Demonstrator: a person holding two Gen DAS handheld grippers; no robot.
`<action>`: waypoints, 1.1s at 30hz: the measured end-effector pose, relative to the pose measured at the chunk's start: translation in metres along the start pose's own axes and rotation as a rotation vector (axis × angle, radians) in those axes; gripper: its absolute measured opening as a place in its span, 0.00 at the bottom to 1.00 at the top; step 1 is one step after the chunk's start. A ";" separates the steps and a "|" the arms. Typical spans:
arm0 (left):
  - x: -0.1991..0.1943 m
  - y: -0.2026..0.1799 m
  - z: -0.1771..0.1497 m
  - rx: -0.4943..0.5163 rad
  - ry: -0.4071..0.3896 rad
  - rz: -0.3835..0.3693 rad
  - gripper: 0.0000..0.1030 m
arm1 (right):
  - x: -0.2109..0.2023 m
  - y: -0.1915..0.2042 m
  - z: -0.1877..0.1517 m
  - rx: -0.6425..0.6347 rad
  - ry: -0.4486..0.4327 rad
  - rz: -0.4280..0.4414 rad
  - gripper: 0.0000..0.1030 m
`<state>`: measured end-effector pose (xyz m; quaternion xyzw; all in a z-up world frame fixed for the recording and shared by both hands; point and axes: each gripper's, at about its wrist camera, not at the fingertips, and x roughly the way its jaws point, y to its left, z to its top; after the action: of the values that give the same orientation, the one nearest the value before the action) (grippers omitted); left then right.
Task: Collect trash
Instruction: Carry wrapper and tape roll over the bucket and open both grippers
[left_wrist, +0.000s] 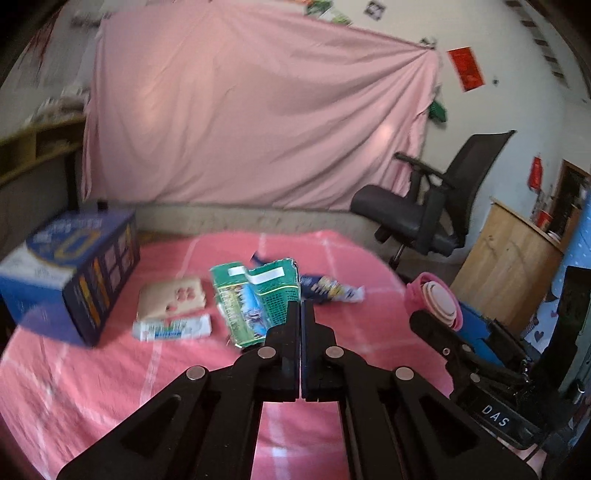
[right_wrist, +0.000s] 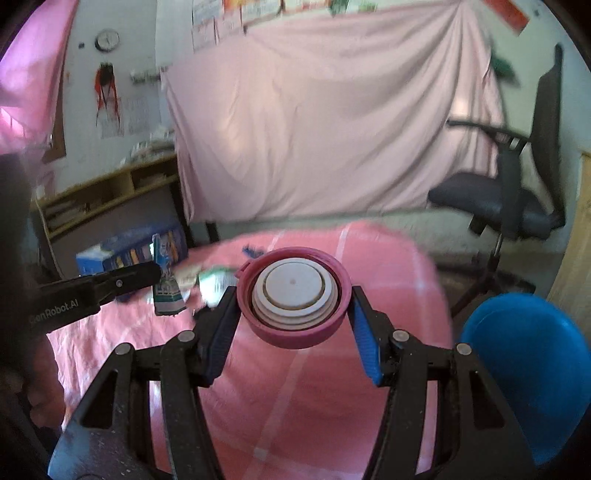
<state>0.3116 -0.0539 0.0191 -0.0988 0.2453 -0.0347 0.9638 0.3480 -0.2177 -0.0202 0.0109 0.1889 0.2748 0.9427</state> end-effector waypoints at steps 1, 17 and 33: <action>-0.002 -0.005 0.002 0.016 -0.016 -0.004 0.00 | -0.006 -0.003 0.002 0.006 -0.030 -0.007 0.80; 0.000 -0.114 0.039 0.209 -0.184 -0.252 0.00 | -0.085 -0.076 0.017 0.105 -0.287 -0.333 0.80; 0.095 -0.222 0.015 0.254 0.061 -0.457 0.00 | -0.084 -0.181 -0.024 0.403 -0.051 -0.491 0.80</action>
<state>0.3980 -0.2796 0.0334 -0.0287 0.2390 -0.2850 0.9278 0.3670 -0.4167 -0.0360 0.1585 0.2128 -0.0042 0.9641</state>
